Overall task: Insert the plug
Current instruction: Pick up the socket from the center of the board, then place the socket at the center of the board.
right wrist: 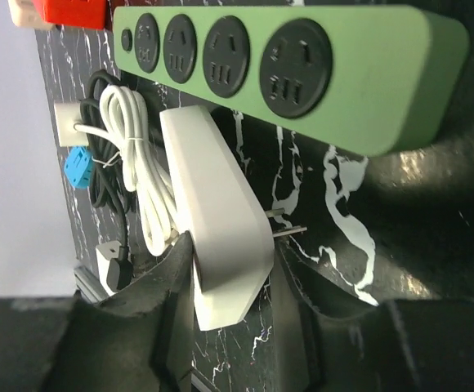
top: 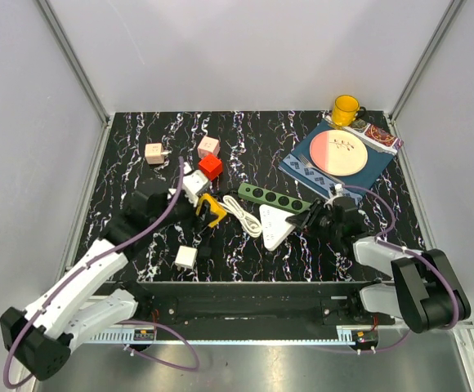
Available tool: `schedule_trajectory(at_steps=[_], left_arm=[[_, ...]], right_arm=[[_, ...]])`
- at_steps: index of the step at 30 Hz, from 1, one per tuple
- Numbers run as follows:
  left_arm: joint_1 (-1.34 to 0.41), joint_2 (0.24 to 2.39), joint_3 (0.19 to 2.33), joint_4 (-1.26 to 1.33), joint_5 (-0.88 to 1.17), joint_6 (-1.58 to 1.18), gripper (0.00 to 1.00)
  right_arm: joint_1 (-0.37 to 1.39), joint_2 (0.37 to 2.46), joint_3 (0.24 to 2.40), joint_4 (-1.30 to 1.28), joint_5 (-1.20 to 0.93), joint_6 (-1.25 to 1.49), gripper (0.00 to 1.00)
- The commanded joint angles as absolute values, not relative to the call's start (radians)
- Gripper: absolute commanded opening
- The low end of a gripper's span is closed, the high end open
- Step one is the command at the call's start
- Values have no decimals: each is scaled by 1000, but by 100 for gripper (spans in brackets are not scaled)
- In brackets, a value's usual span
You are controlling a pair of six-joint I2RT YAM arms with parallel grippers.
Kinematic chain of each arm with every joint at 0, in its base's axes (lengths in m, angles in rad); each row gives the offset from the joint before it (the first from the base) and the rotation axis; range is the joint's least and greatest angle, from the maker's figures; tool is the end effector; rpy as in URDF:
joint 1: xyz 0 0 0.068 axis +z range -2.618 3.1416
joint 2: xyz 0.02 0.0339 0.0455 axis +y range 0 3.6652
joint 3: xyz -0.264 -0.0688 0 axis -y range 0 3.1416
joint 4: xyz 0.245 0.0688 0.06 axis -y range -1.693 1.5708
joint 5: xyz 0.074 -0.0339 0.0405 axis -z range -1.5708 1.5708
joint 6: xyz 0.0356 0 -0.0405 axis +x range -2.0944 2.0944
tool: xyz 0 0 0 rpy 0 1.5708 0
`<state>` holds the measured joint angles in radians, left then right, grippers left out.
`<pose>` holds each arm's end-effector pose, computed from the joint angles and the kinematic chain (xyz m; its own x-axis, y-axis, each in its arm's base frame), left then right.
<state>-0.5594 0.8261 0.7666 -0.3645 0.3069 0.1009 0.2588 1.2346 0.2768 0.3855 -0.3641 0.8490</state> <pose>0.1533 -0.1087 0.3085 -0.2725 0.2839 -0.9193 0.7706 0.6365 -0.0318 0.2028 0.0668 0.1388 -0.7426 0.5290 -0.4107 0.0437 0.6503 0.7584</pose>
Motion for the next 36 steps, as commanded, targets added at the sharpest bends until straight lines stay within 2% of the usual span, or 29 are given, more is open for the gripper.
schedule_trajectory(at_steps=[1, 2, 4, 8, 16, 22, 25, 29, 36], left_arm=[[-644, 905, 862, -270, 345, 172, 13], [-659, 934, 868, -268, 335, 173, 13], [-689, 959, 882, -267, 313, 167, 13], [-704, 983, 873, -238, 307, 129, 12], [-736, 977, 808, -167, 255, 69, 11], [-767, 992, 755, -107, 206, 22, 11], [-779, 1018, 742, -84, 175, 3, 10], [-787, 1058, 736, -52, 138, 3, 8], [-793, 1149, 755, -29, 123, 3, 6]], right_arm=[[253, 1298, 366, 282, -494, 661, 22], [255, 1324, 383, 267, -517, 617, 21], [253, 1353, 429, 247, -589, 585, 11], [256, 1478, 514, 258, -733, 529, 1], [385, 1687, 738, 199, -897, 485, 0], [364, 1671, 758, 11, -894, 372, 2], [306, 1670, 744, -43, -910, 350, 5], [282, 1687, 767, -129, -853, 307, 15], [281, 1712, 802, -166, -804, 279, 44]])
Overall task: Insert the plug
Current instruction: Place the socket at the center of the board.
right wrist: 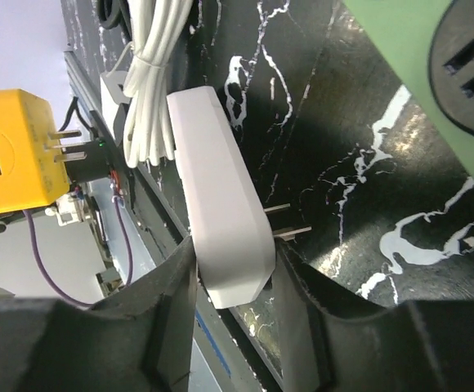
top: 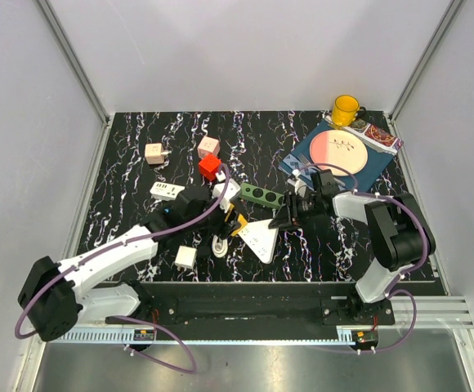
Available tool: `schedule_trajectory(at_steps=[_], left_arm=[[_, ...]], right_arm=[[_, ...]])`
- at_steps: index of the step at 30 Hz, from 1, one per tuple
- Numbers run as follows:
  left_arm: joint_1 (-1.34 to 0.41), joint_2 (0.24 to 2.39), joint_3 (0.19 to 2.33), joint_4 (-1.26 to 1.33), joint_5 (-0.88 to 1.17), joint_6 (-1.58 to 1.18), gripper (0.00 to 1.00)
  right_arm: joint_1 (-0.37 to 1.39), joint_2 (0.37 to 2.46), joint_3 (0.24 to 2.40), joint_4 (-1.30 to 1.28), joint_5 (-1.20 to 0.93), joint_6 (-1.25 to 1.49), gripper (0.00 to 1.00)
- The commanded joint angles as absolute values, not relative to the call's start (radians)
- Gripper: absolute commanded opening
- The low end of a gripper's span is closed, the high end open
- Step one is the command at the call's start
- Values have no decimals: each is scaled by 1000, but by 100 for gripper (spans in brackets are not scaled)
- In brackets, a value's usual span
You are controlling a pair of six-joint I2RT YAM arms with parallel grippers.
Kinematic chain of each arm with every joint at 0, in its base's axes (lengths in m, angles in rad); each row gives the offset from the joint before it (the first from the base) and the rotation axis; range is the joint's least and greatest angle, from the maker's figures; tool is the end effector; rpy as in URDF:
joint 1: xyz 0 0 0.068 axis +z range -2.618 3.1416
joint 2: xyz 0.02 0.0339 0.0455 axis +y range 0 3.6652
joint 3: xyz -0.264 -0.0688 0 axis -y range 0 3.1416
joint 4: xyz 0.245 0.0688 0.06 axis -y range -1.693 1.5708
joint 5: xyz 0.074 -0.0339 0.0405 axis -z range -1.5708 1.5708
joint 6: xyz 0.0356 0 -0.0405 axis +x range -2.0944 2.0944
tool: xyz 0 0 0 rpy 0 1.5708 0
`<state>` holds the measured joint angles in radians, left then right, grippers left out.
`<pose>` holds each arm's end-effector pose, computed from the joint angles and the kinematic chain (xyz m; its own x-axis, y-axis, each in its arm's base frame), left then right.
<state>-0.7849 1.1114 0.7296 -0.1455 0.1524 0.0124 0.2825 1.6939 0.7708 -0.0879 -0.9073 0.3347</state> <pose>0.1709 -0.1784 0.2596 -0.3462 0.3631 -0.8650 0.7957 0.6021 -0.0657 0.2794 0.1103 0.1350 -0.9570 -0.0671 -0.2823 -0.2743 0.5261 0.8050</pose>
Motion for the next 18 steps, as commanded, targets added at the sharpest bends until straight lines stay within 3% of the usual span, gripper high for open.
schedule_trajectory(at_steps=[1, 11, 13, 18], left_arm=[[-795, 1170, 756, -28, 124, 3, 6], [-805, 1264, 813, -40, 136, 3, 5], [-807, 1272, 816, -32, 144, 9, 5], [-811, 1289, 807, 18, 152, 11, 0]], right_arm=[[281, 1710, 804, -167, -799, 279, 50], [281, 1582, 767, -167, -697, 305, 95], [281, 1537, 758, -161, -681, 316, 99], [279, 1419, 703, -100, -635, 350, 100]])
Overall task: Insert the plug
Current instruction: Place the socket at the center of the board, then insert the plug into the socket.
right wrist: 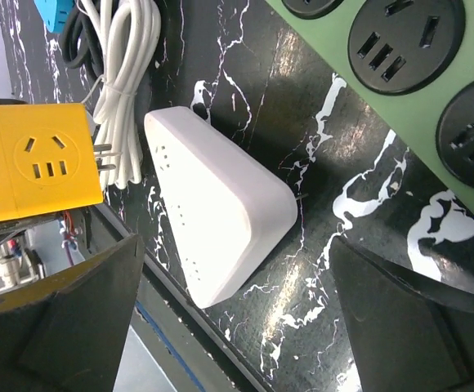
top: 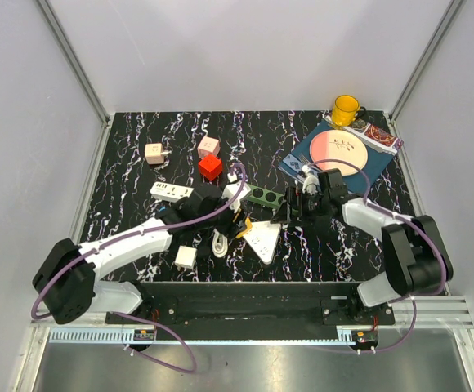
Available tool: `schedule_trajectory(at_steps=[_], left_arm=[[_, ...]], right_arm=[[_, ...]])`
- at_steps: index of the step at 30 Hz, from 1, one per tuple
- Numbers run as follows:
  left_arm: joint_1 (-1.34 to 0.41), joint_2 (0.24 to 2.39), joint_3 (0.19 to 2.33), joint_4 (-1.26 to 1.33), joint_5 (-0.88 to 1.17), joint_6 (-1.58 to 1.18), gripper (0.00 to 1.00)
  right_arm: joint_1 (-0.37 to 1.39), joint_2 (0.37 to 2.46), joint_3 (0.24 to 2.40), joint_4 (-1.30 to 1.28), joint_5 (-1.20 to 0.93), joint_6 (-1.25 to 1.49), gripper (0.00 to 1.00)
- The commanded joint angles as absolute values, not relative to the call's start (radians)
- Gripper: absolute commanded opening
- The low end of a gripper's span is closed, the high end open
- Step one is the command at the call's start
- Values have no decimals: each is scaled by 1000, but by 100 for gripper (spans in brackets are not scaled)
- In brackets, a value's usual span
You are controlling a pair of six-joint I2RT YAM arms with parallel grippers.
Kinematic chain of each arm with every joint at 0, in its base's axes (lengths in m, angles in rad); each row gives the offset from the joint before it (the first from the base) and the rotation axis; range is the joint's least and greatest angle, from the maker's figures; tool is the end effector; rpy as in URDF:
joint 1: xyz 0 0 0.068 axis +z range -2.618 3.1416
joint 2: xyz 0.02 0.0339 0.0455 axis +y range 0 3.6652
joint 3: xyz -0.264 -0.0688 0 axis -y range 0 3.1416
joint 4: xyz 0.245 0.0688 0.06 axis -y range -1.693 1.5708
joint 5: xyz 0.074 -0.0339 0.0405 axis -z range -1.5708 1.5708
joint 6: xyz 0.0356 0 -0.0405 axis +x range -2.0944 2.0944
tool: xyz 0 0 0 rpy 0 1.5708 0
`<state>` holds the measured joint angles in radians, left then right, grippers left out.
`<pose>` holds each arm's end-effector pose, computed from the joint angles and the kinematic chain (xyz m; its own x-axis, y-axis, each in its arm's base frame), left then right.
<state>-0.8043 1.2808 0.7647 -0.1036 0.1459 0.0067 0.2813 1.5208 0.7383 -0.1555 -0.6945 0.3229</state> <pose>0.1878 -0.2025 0.2343 -0.3975 0.4224 -0.8146 0.7975 0.5982 -0.0790 0.2654 0.1004 0.1653 -0.9177 -0.0114 -0.3971 -0.3013 0.6714 0.6771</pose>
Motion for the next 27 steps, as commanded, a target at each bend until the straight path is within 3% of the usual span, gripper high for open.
schedule_trajectory(at_steps=[1, 9, 27], left_arm=[[-815, 1295, 805, 26, 155, 9, 0], [-831, 1338, 801, 86, 155, 15, 0], [-845, 1359, 758, 135, 130, 2, 0]], right_arm=[[279, 1404, 693, -89, -627, 356, 100], [273, 1287, 618, -28, -555, 360, 100], [250, 1250, 603, -26, -545, 357, 100]])
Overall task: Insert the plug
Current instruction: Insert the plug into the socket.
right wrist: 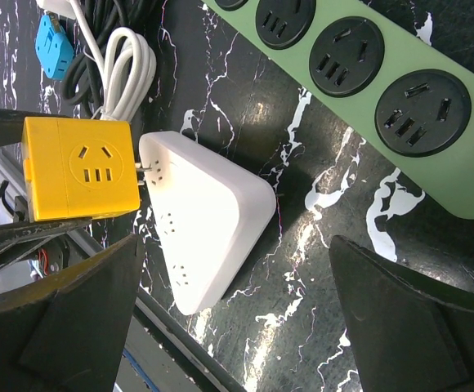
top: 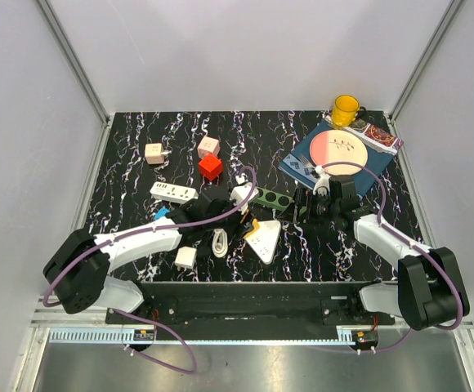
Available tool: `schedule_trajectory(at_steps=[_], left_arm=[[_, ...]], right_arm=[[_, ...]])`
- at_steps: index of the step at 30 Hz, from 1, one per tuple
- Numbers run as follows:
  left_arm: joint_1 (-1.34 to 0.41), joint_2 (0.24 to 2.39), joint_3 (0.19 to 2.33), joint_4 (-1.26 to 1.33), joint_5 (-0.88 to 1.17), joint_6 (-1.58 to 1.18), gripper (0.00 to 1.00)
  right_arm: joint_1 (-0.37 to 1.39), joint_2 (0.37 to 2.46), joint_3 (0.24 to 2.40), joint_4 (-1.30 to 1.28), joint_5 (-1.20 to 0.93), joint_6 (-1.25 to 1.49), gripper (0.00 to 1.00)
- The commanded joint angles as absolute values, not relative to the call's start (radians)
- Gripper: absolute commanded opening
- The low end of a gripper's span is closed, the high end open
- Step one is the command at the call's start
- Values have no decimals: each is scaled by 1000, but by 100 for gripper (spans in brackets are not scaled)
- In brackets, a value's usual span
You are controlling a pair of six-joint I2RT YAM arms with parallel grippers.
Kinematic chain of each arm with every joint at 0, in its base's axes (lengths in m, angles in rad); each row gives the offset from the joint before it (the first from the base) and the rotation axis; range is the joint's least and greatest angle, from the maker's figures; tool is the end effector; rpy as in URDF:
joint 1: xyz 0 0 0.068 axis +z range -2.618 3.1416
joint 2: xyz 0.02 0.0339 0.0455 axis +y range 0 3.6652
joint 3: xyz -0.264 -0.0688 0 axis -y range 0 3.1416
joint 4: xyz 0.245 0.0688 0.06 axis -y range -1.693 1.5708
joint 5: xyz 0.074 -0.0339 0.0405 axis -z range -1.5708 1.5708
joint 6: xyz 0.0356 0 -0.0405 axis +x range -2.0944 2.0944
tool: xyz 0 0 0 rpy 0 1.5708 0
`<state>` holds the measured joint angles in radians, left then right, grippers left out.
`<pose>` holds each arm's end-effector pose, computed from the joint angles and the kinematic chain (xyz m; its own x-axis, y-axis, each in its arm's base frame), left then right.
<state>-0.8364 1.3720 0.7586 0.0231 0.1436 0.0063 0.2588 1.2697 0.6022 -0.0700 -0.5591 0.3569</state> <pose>0.1929 -0.2212 0.2195 -0.3679 0.4168 -0.8313 0.8166 0.5724 -0.0744 0.2353 0.0818 0.1910 -0.8175 0.0900 -0.5689 -0.3318 0.7338 0.5928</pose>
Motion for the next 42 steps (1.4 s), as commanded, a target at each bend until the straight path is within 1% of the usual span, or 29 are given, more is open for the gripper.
schedule_trajectory(at_steps=[1, 26, 35, 42], left_arm=[[-847, 1362, 759, 135, 129, 3, 0], [-861, 1335, 730, 124, 14, -80, 0], [-862, 1275, 723, 173, 31, -104, 0], [-862, 1296, 715, 163, 5, -112, 0]], right_arm=[[249, 1250, 600, -28, -546, 359, 100], [242, 1224, 589, -28, -543, 353, 100], [244, 1221, 589, -26, -545, 348, 100], [242, 1218, 588, -28, -546, 348, 99]])
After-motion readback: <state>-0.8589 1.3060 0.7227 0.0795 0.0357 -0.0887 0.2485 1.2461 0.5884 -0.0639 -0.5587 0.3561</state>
